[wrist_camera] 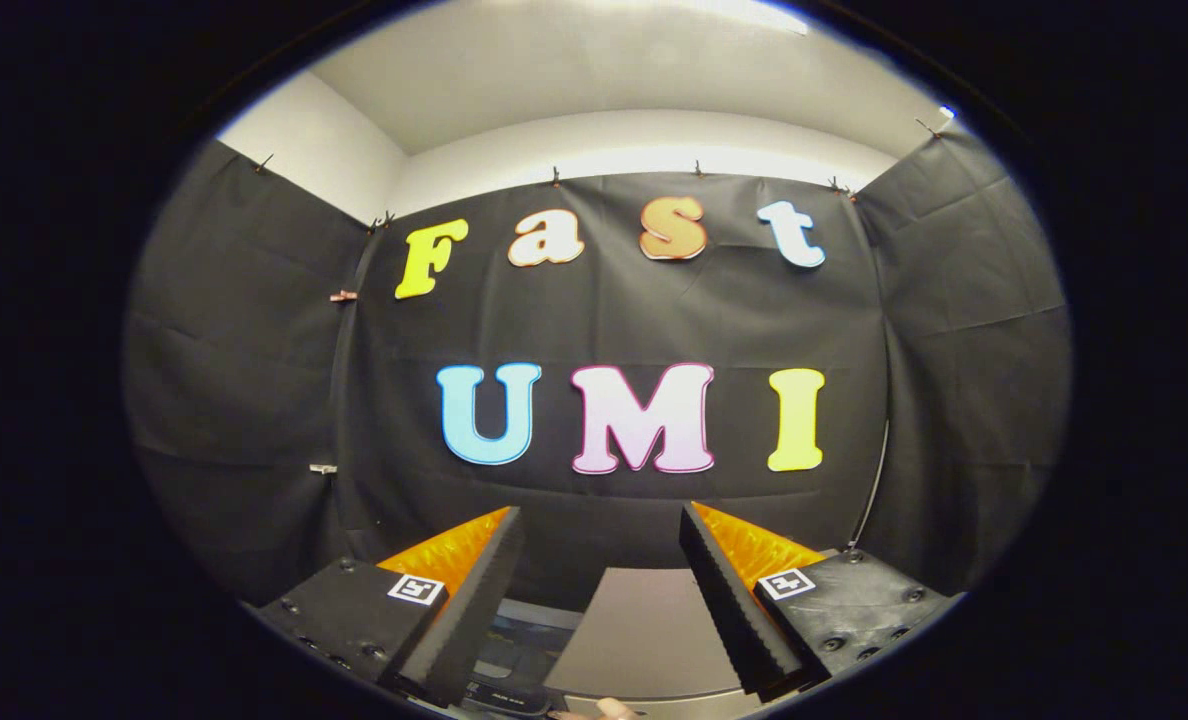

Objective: Put the clothes into the washing machine and then close the washing machine lid.

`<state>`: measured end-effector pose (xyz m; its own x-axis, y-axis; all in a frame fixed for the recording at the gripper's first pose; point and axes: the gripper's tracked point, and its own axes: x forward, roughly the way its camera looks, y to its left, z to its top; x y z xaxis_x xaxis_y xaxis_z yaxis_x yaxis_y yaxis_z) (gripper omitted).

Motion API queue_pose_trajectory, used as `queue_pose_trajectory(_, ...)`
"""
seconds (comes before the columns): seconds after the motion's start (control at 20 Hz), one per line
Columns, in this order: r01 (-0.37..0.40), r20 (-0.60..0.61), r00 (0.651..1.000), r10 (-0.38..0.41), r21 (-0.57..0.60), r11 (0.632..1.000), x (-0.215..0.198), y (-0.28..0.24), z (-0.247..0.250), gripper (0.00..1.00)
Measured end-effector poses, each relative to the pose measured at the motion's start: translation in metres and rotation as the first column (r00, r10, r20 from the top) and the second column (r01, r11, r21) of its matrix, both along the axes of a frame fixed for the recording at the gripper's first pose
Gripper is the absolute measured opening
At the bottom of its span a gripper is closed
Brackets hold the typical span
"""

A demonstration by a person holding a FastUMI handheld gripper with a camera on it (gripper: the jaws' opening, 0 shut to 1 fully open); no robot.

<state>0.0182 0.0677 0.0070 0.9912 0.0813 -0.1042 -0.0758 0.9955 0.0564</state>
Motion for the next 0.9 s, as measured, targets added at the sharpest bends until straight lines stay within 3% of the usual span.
queue_pose_trajectory(0.35,0.058,-0.001,0.998,-0.058,-0.015,0.998,-0.040,-0.061,0.004,0.98)
queue_pose_trajectory(0.9,0.070,0.008,0.998,-0.069,-0.032,0.997,-0.054,-0.076,0.003,0.98)
